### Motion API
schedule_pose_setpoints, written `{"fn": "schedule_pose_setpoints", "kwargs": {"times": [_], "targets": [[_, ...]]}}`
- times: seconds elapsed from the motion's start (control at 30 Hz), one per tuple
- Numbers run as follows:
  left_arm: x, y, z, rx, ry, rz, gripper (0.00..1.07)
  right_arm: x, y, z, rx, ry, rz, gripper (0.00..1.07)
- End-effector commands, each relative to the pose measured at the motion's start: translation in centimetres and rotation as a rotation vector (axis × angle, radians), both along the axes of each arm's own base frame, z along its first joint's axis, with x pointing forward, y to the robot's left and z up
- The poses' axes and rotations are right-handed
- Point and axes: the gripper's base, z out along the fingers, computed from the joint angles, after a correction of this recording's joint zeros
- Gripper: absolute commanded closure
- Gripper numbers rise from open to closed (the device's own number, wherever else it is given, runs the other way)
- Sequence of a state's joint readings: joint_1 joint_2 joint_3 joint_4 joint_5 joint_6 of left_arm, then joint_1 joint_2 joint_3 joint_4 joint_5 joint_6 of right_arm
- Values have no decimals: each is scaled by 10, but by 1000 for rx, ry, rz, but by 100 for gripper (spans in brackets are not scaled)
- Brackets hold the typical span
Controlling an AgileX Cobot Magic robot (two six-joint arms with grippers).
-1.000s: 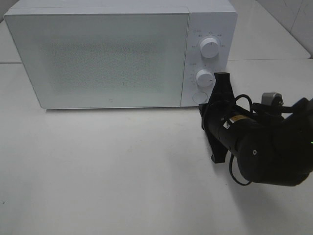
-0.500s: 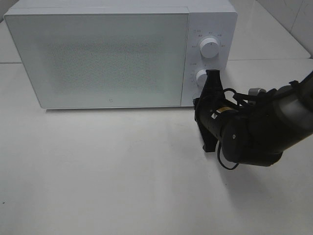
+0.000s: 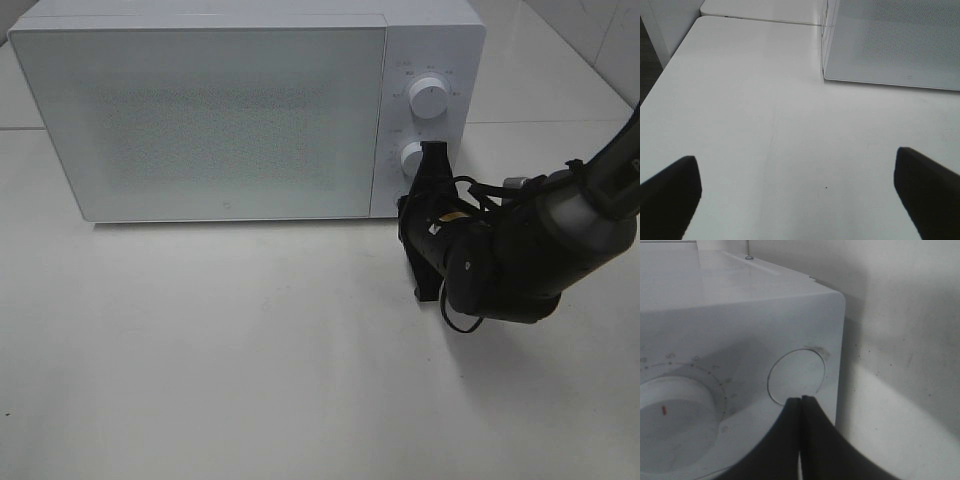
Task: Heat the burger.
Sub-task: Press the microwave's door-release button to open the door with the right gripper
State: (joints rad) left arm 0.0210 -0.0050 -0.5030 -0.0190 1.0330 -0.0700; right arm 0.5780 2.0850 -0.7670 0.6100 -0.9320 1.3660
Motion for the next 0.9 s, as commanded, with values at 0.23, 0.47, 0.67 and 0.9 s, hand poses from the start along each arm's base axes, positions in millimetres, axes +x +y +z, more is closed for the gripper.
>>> {"fn": "schedule_pose_setpoints", "kwargs": {"times": [0.23,0.47,0.67,0.9], "targets": [[-3,0,0,6,-25,3,7,7,-4,0,3,0,-20,107],[-3,0,0,6,-25,3,7,19,-1,-3,7,-25,-28,107],[-3,0,0,6,-25,3,7,21,-3,-1,-9,-50,-50,107],[-3,0,0,6,-25,3,7,28,0,-3,1,-64,-68,107]]}}
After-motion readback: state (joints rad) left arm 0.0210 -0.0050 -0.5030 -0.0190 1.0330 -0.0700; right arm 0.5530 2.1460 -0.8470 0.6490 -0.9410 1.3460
